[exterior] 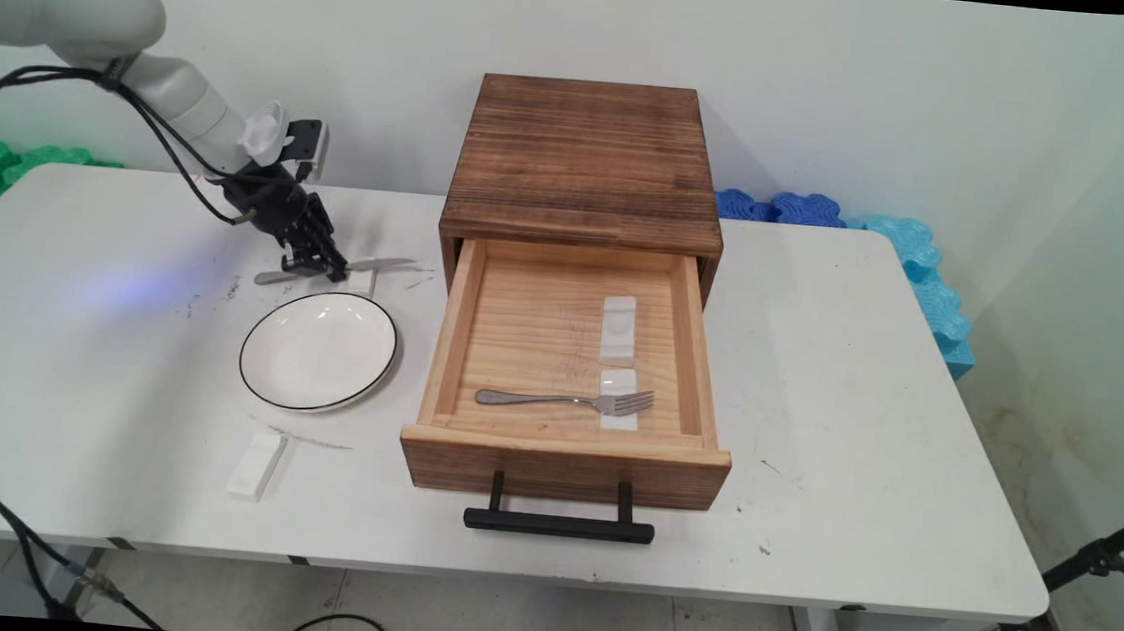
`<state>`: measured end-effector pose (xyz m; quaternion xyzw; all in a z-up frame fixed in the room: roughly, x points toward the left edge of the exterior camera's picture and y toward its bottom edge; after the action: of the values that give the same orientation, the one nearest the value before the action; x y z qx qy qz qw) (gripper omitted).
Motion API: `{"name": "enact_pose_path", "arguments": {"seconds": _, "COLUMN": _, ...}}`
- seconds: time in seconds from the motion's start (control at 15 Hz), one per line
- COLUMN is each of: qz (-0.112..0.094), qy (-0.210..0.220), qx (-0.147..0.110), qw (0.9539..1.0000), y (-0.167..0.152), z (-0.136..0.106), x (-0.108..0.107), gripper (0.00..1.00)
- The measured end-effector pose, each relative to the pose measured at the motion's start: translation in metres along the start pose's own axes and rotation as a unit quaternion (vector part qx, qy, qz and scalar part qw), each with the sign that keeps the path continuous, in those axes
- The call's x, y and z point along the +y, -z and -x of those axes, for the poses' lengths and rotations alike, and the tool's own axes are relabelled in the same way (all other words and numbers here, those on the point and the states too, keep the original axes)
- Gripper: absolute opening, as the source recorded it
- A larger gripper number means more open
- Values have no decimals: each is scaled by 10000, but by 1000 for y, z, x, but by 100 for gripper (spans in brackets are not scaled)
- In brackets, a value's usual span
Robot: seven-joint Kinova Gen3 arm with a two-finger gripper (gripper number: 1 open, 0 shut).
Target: Place the picked object into the drawer
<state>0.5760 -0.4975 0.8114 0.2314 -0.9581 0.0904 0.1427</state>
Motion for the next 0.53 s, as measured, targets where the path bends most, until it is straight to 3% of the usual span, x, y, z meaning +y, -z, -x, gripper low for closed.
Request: {"name": "enact_pose_path", "arguments": {"seconds": 0.53, "qz": 25, "qy": 3, "qx": -36, "qw": 10000, "y": -1, "z": 1, "x": 1, "gripper": 0}}
